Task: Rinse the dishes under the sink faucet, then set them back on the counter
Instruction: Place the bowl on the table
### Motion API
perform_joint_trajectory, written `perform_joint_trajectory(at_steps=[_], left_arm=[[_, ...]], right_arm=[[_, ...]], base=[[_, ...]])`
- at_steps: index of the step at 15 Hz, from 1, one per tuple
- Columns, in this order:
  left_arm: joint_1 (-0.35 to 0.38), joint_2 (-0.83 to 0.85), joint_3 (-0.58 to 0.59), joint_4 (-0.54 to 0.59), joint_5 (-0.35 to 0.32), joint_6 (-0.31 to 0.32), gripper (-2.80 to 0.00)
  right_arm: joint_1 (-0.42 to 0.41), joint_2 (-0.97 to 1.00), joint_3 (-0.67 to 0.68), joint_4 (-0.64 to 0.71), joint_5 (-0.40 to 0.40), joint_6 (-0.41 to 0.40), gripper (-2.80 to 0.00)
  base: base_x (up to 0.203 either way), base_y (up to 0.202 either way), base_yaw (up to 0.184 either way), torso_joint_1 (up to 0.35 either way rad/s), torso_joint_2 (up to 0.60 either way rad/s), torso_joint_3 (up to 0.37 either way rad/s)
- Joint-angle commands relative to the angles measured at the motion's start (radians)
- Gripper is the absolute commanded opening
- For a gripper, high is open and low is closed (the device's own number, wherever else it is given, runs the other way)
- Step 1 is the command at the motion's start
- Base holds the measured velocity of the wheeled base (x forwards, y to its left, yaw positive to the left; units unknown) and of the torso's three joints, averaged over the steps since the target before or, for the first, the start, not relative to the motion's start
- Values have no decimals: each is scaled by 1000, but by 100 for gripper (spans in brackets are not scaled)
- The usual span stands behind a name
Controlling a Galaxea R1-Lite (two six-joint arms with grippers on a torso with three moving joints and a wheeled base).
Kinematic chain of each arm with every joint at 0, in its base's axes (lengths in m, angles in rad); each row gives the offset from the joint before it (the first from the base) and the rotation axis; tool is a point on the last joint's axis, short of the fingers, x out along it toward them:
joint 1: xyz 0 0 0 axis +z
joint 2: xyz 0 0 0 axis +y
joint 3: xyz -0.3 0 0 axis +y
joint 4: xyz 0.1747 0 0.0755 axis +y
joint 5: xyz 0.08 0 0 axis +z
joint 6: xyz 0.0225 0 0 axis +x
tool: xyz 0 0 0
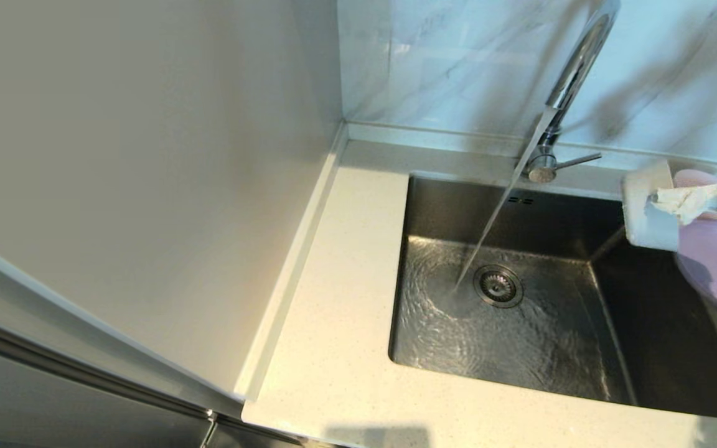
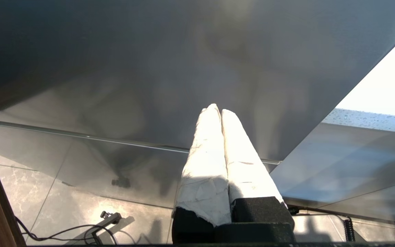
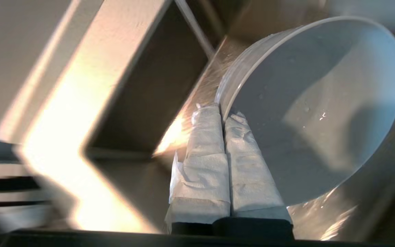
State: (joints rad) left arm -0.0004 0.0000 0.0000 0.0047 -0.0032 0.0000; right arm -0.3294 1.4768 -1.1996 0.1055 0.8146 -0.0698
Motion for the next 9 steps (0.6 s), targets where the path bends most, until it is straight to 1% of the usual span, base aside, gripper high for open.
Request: perform_joint_trajectory(at_steps=[1,2,3,4,5,6,7,8,9], left_arm=[[0,0,0,0,0,0,-280],[0,0,0,0,0,0,-280],[0,0,0,0,0,0,-280],[0,0,0,0,-1,0,-280],[0,0,0,0,0,0,-280],[0,0,0,0,0,0,-280],[0,0,0,0,0,0,-280],[0,0,0,0,-1,0,-280],[0,0,0,0,0,0,-280]], right_arm=[[-1,-79,52,-281,-27,-43,-280],[1,-88,35,-390,-71,-11,-280],[4,-91,-19,-429,-127,32,-280],[7,-94,-62,-443,-202,50,-280],[7,-102,-68,-450,-230,16,-280],[7,-112,-33,-451,-230,-34,-280],[6,-125,38,-452,-229,-84,-280],[6,-144,155,-453,-226,-140,-280],[5,-166,308,-453,-220,-201,-280]], base=[[0,0,0,0,0,0],[0,0,0,0,0,0],[0,0,0,0,0,0],[0,0,0,0,0,0],[0,0,0,0,0,0],[0,0,0,0,0,0],[0,0,0,0,0,0],[0,0,0,0,0,0],[0,0,0,0,0,0]])
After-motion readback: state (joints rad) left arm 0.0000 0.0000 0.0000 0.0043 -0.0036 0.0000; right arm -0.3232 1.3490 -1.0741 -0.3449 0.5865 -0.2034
